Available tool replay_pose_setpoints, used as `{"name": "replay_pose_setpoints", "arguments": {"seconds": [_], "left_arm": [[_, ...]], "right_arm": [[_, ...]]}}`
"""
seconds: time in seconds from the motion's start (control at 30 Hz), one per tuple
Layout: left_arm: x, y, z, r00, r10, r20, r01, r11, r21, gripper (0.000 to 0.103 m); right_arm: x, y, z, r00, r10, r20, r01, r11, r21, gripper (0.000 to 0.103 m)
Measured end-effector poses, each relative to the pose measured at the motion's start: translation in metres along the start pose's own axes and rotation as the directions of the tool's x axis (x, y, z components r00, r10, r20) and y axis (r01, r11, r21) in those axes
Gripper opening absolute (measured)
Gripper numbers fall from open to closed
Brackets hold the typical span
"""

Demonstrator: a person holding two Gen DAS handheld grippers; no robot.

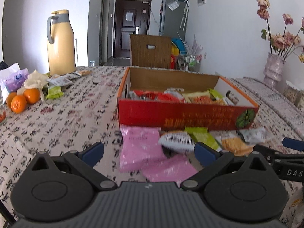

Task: Organize snacks
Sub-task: 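Move both open grippers back over the remaining snack pile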

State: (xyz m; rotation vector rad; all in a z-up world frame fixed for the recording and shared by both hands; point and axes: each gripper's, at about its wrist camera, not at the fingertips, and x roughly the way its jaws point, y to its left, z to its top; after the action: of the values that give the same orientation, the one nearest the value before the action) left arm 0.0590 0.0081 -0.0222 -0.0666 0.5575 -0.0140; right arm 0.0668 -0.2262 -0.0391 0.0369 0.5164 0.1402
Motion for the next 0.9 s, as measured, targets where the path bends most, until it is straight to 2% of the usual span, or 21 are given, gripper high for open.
{"name": "replay_pose_setpoints", "arguments": {"seconds": [0.2,0.57,0.67,0.77,0.8,0.83,0.9], "left_arm": [[0.003,0.003,-0.018,1.000,0.010,-0.029,-0.010,1.000,0.017,0.103],[0.006,0.010,-0.021,1.000,0.001,-0.021,-0.002,1.000,-0.016,0.103],[0.008,0.012,-0.021,1.000,0.000,-0.025,-0.001,1.000,-0.028,0.103],[0.009,0.011,-0.022,0.999,-0.003,-0.032,0.002,1.000,-0.031,0.103],[0.010,0.011,-0.022,0.999,-0.004,-0.035,0.003,1.000,-0.031,0.103],[0.010,0.011,-0.022,0.999,-0.007,-0.035,0.006,0.999,-0.033,0.103],[0.011,0.012,-0.022,0.999,-0.009,-0.037,0.008,0.999,-0.037,0.103]], "right_arm": [[-0.008,-0.001,-0.016,0.999,0.007,-0.048,-0.008,1.000,-0.008,0.103],[-0.007,0.009,-0.026,0.995,0.033,-0.095,-0.035,0.999,-0.022,0.101],[-0.001,0.012,-0.025,0.993,0.032,-0.113,-0.035,0.999,-0.022,0.092],[0.006,0.014,-0.023,0.990,0.030,-0.139,-0.033,0.999,-0.016,0.079],[0.008,0.015,-0.024,0.989,0.034,-0.146,-0.036,0.999,-0.015,0.070],[0.009,0.016,-0.024,0.987,0.039,-0.154,-0.042,0.999,-0.014,0.066],[0.011,0.019,-0.024,0.987,0.037,-0.153,-0.042,0.999,-0.026,0.064]]}}
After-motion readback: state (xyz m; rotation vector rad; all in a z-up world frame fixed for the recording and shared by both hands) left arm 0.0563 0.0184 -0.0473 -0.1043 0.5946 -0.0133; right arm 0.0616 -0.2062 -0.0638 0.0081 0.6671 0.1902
